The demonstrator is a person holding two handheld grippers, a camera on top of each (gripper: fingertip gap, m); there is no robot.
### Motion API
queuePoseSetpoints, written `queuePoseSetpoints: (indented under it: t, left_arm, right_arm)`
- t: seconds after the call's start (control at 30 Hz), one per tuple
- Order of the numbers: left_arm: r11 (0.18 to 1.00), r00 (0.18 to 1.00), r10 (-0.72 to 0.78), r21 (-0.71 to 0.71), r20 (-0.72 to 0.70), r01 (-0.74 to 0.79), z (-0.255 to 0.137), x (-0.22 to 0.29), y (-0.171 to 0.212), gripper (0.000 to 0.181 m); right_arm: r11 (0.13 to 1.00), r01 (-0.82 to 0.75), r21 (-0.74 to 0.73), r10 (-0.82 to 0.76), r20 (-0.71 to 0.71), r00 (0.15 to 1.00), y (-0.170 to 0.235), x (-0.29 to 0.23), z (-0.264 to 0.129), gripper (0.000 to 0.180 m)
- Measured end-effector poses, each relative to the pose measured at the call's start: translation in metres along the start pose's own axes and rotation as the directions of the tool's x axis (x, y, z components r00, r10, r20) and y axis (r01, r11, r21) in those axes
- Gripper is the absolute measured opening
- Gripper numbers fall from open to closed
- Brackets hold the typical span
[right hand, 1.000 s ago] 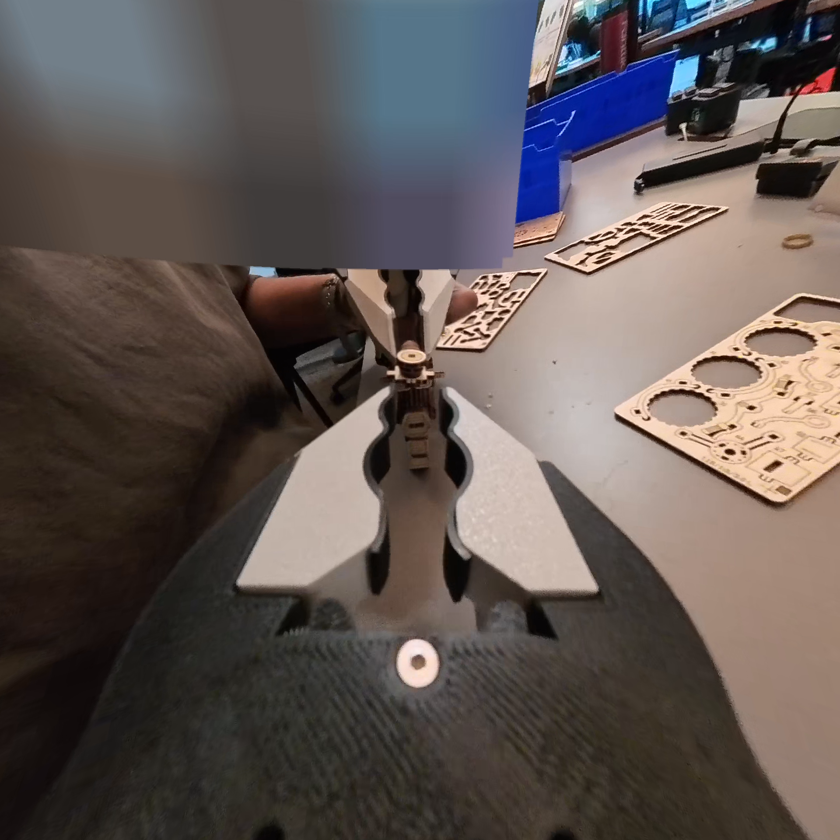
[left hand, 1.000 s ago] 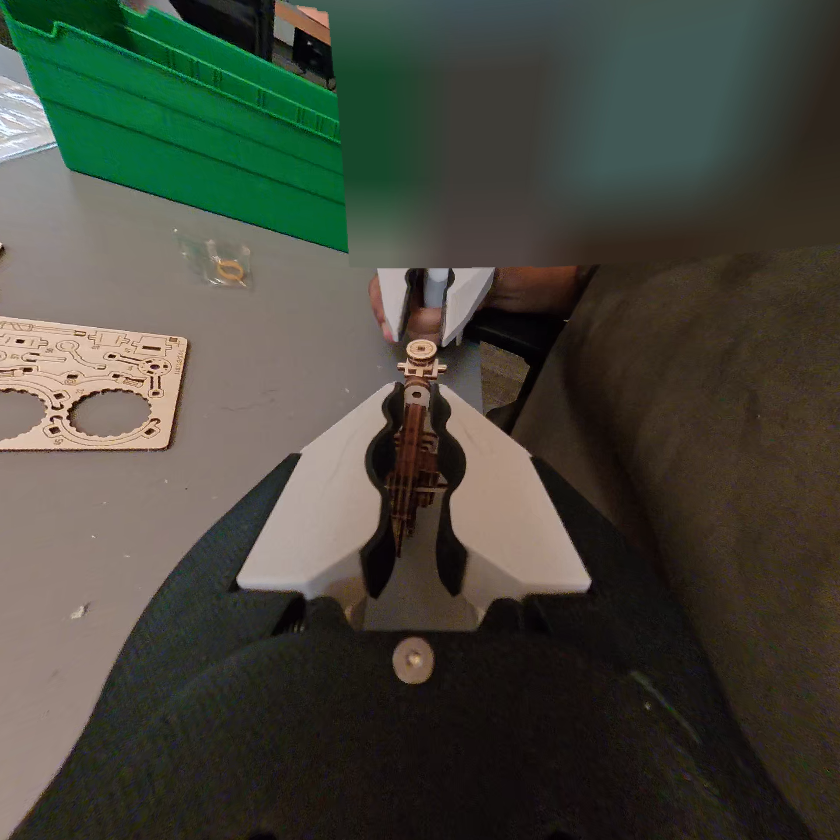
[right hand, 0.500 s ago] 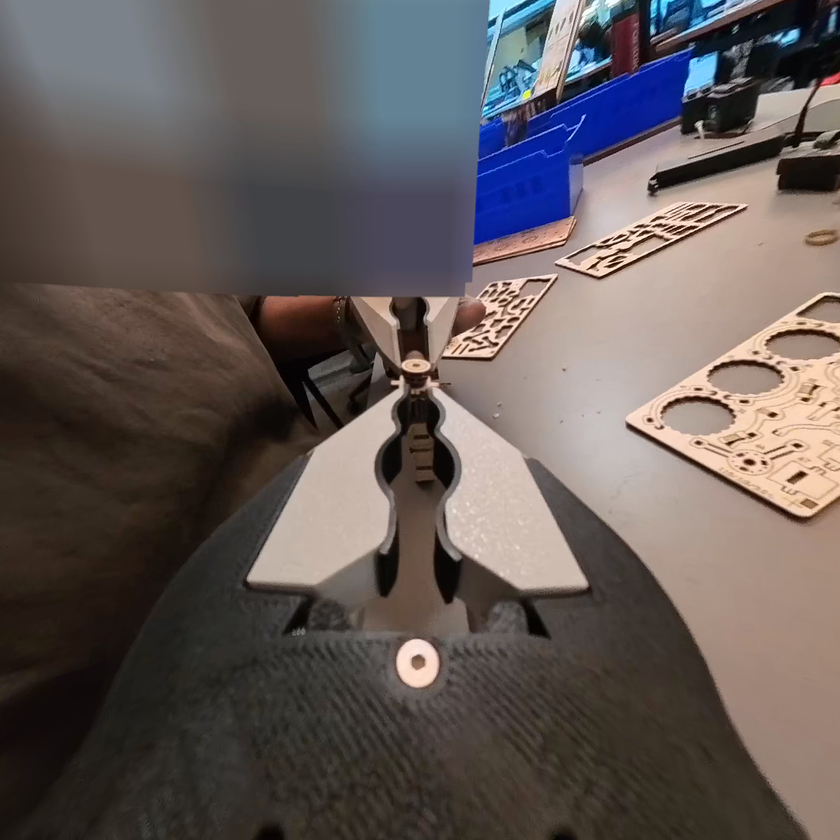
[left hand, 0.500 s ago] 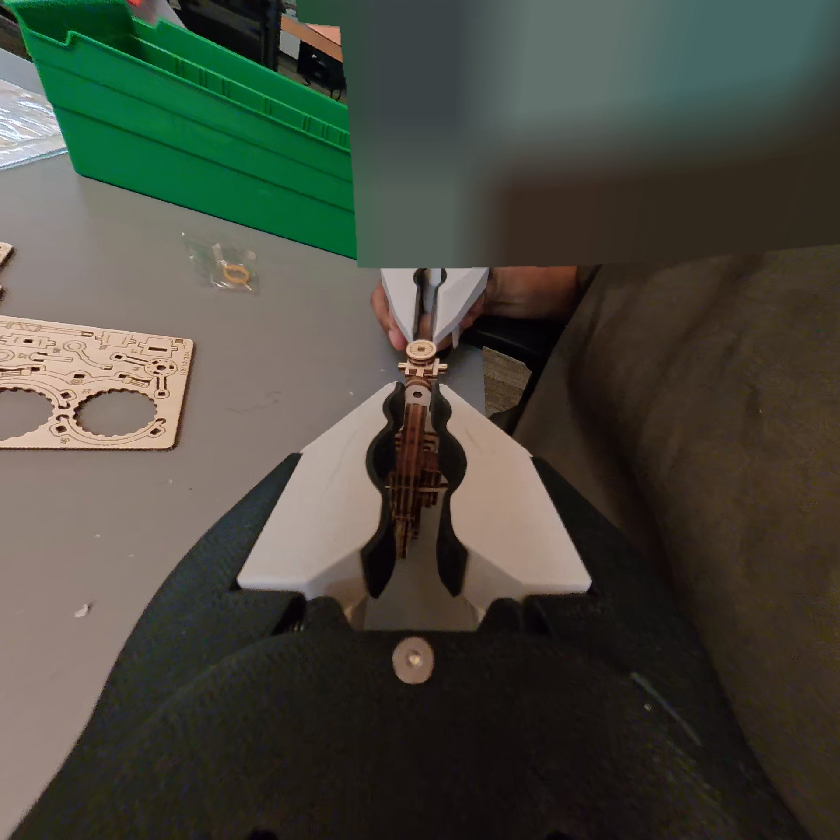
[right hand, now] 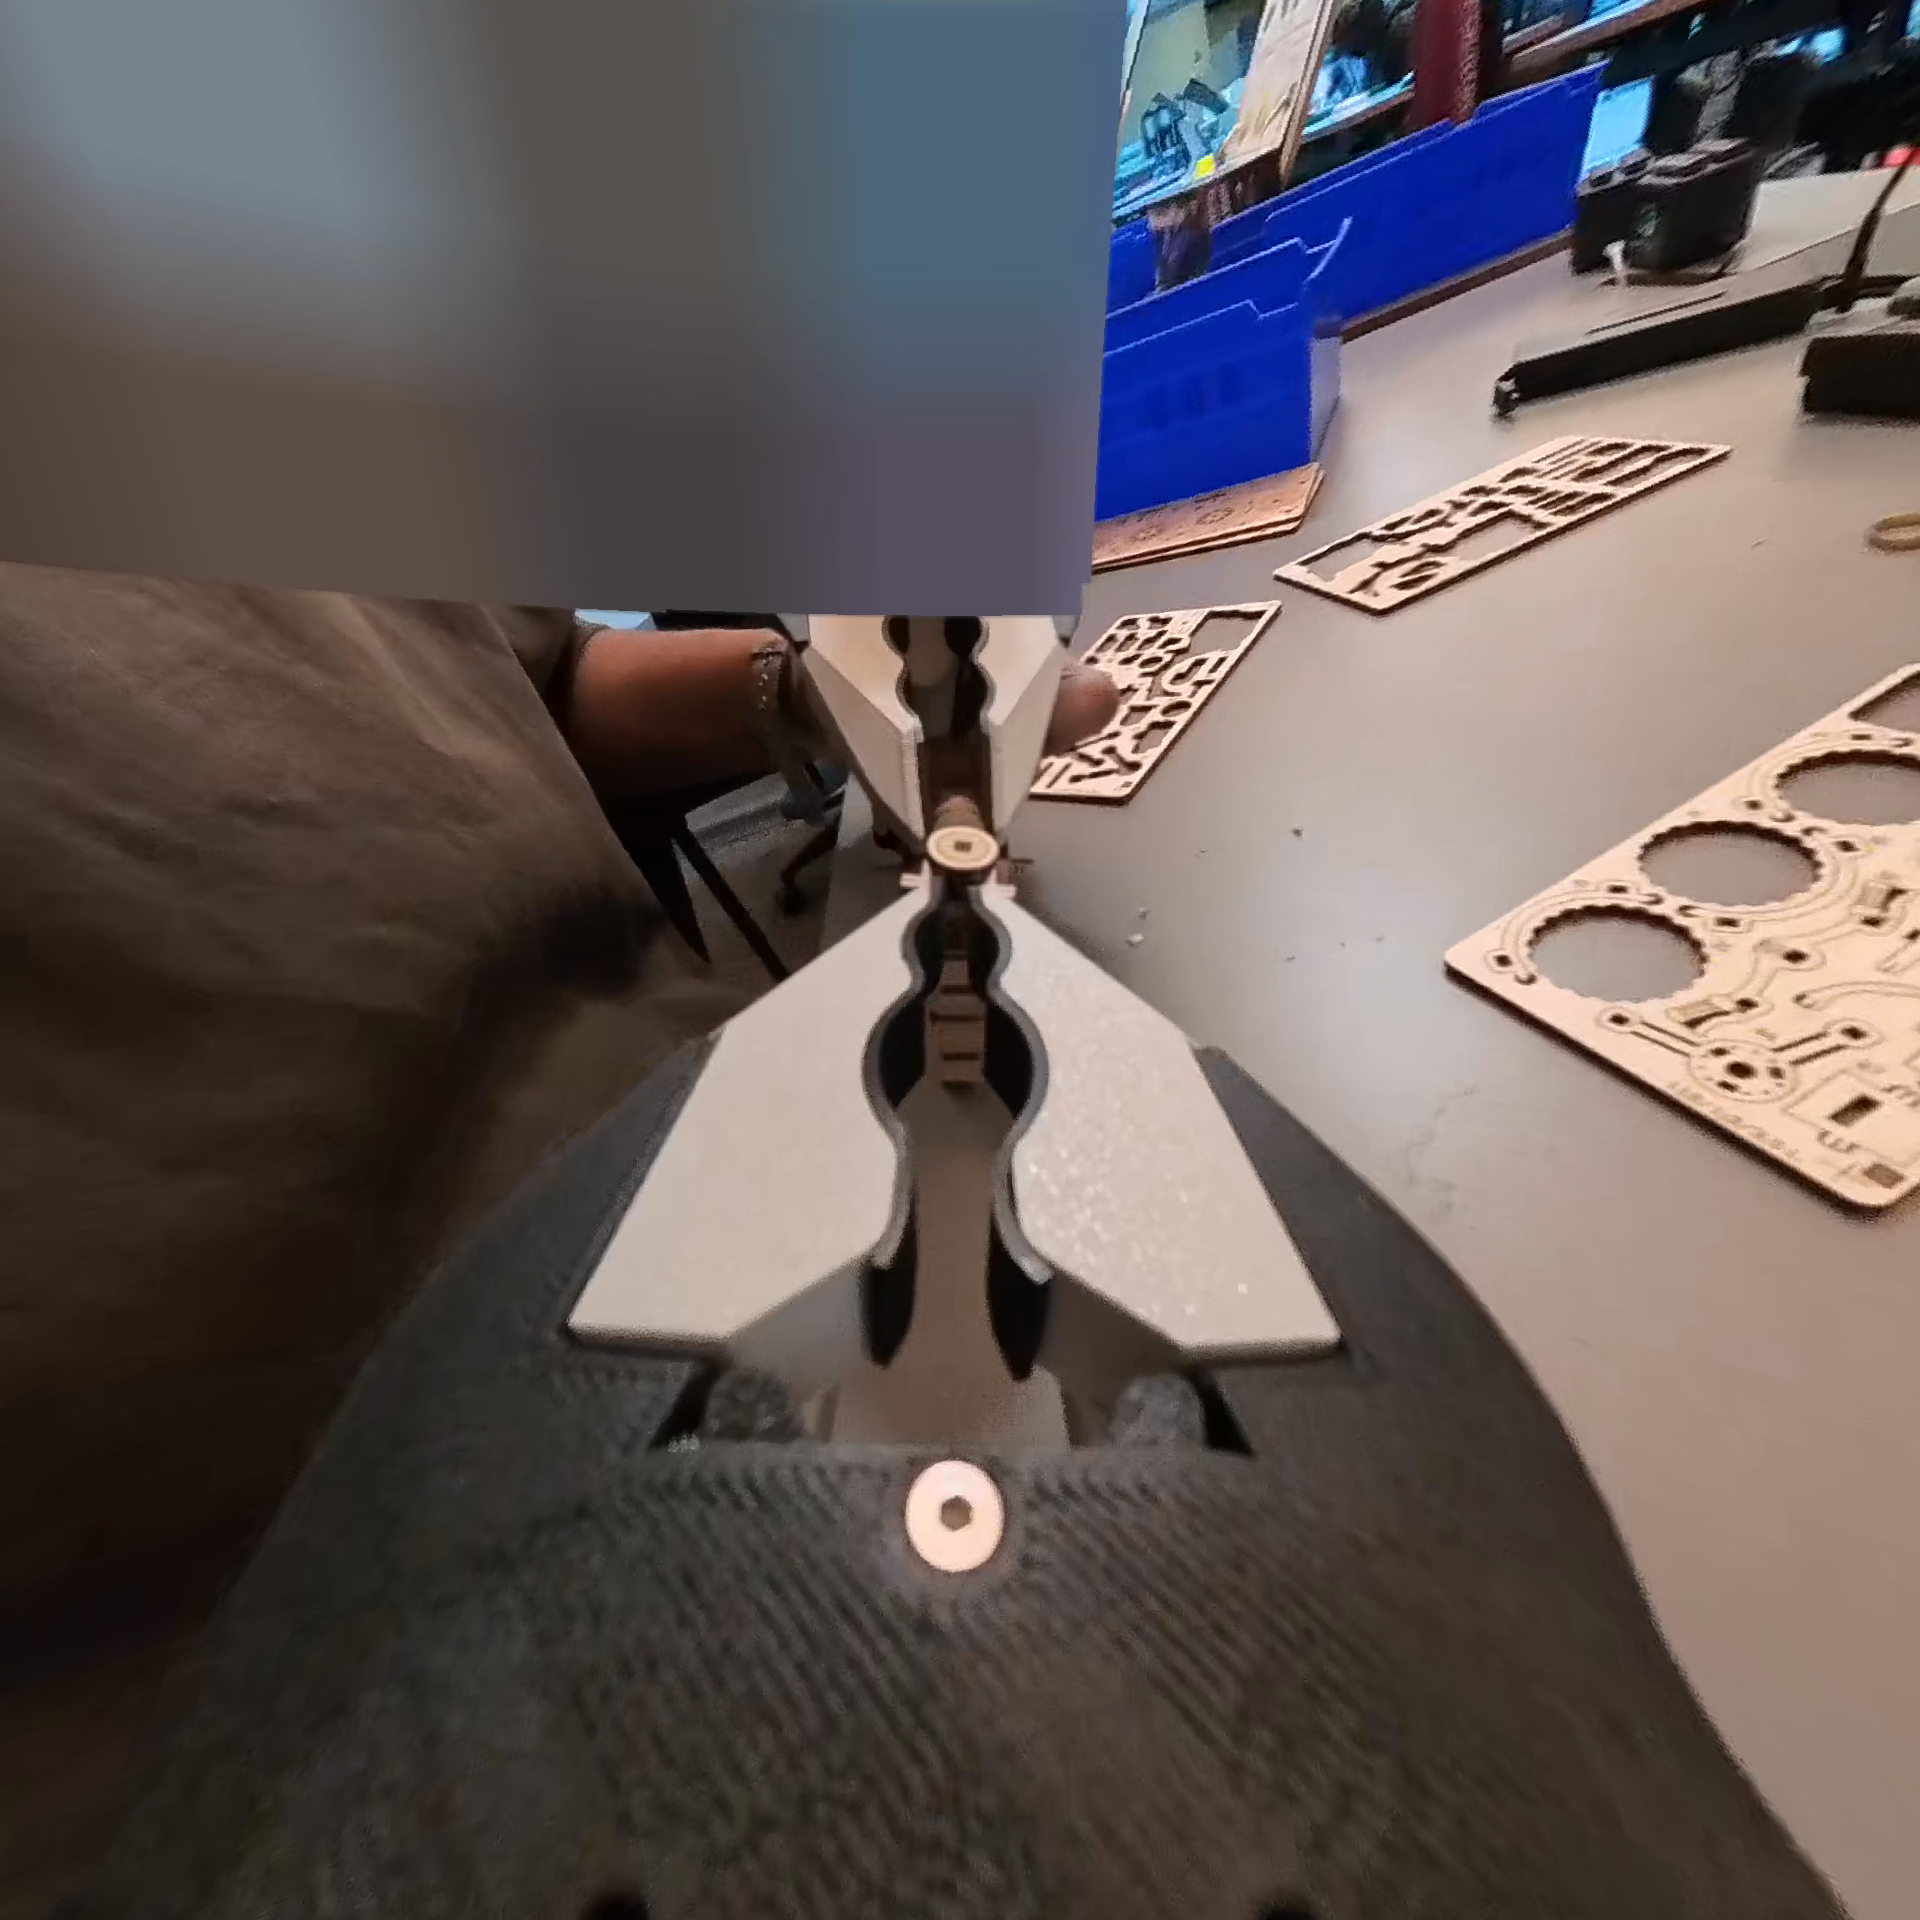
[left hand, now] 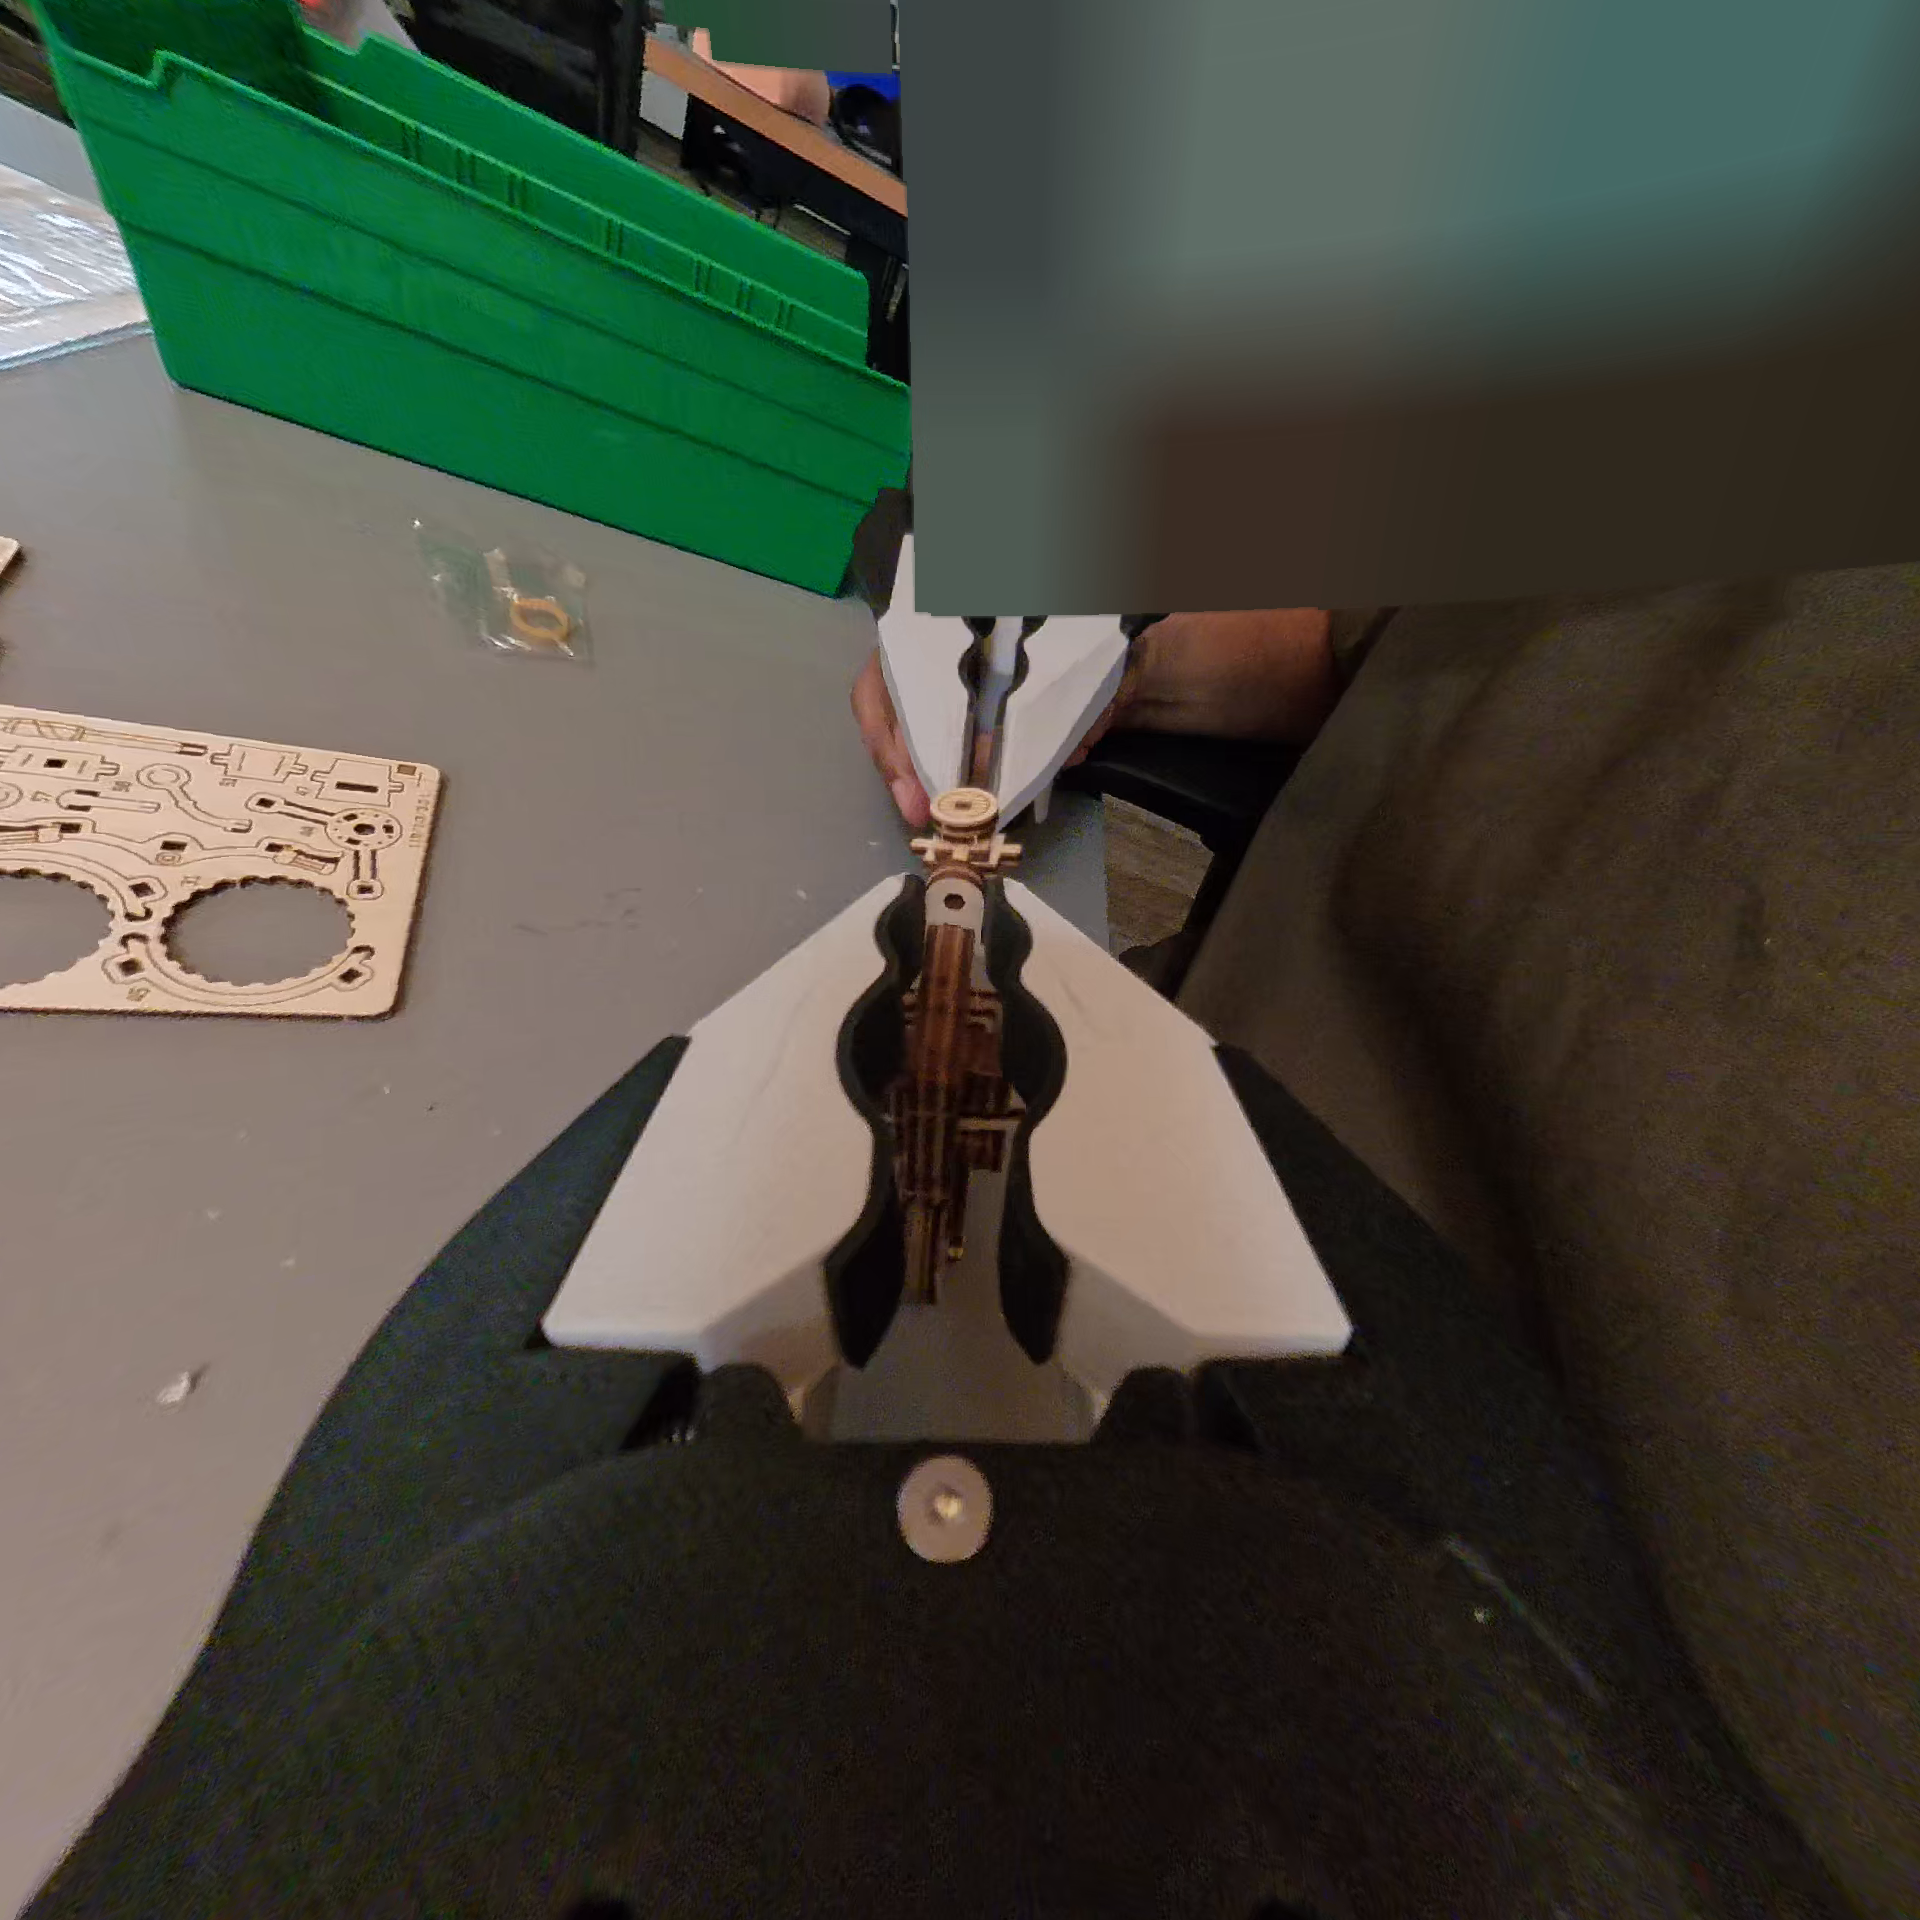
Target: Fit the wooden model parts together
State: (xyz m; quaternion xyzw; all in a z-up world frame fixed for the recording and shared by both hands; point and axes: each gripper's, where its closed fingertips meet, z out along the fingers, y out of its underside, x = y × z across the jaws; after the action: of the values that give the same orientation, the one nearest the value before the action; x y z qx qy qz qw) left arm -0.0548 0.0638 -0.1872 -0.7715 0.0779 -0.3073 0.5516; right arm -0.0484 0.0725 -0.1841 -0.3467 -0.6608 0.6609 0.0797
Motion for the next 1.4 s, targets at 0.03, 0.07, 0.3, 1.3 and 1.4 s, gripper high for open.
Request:
queuePoseSetpoints:
  t: [0.03, 0.07, 0.3, 1.3, 1.4]
  left_arm:
    - [1.0, 1.0, -0.003, 0.0, 0.002, 0.003, -0.001, -0.001, 0.0, 0.009]
    - [1.0, 1.0, -0.002, -0.001, 0.003, 0.002, -0.001, -0.001, 0.0, 0.009]
    - [1.0, 1.0, 0.008, -0.005, 0.005, -0.008, 0.001, 0.0, 0.001, 0.01]
    - [0.998, 0.991, -0.013, 0.055, -0.132, 0.02, -0.009, 0.011, -0.004, 0.009]
    - [0.995, 0.976, -0.042, 0.074, -0.212, 0.059, -0.014, 0.016, -0.006, 0.009]
  right_arm:
    - [1.0, 0.006, 0.0, -0.006, -0.008, 1.0, 0.0, 0.002, 0.0, 0.001]
    - [1.0, -0.006, 0.003, 0.006, -0.005, 1.0, -0.001, 0.003, -0.002, 0.002]
    - [1.0, -0.018, -0.011, 0.018, 0.009, 1.0, 0.003, 0.0, 0.0, 0.003]
    - [0.993, -0.065, 0.101, 0.065, 0.004, 0.998, -0.012, 0.008, -0.019, 0.02]
    - [0.992, -0.074, 0.105, 0.071, 0.032, 0.997, -0.012, 0.006, -0.015, 0.021]
